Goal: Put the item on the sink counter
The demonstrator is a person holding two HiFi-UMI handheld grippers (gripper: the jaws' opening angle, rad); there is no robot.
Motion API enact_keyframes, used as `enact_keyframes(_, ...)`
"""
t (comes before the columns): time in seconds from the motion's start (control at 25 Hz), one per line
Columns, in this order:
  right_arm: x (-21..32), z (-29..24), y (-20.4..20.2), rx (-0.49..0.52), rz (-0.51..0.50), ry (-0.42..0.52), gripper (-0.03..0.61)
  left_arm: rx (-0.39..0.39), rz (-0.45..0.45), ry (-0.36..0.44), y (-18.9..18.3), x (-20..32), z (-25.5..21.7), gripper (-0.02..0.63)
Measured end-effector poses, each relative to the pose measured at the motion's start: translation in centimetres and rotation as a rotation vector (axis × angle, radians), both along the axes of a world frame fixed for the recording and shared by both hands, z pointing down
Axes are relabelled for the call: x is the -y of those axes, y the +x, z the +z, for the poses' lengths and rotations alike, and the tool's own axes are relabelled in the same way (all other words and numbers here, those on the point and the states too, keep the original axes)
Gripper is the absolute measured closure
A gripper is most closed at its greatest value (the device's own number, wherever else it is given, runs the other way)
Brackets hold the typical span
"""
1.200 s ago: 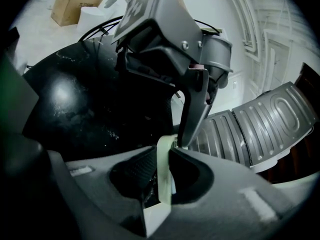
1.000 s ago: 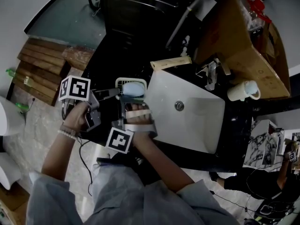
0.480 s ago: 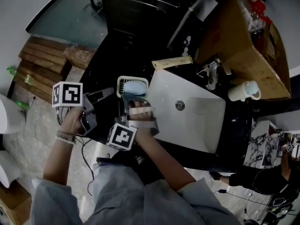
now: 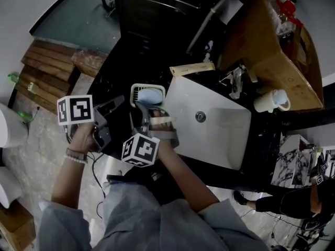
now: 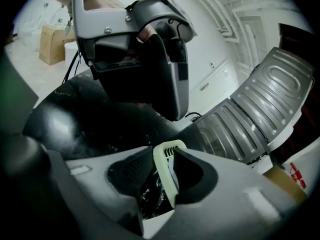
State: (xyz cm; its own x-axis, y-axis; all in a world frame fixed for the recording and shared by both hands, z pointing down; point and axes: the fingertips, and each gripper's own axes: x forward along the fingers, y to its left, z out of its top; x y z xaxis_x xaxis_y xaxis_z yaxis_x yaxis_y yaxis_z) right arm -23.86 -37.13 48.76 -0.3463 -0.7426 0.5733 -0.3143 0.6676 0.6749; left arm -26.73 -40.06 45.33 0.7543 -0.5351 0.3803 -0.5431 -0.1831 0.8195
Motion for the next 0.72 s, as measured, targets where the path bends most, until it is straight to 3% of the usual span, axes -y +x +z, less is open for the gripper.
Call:
enact_keyframes(0.16,-0.1,-1.5,0.4,0.184,0.037,-0.043,0.466,0.036,-0.008,0.052,0.3,-0.3,-1.0,0.607)
enact_keyframes(0.2,0.0,-2.1,0.9,0.227,0.060,-0.044,0.525,0.047,0.000,0.066,0.6,-0.5,-1.4,0.607)
enact_keyframes(0.28,0.2,-3.2,1.8,0.310,0.102,-0.051,0.580,0.071,0.012,0.097,1.3,-0.9,-2.2,0.607)
enact_keyframes(0.72,-1.1,-8.5,10.8,0.696,0.293,-0.125,0.581,0.096,-0.030,0.271,6.1,-2.4,-7.5,0.609)
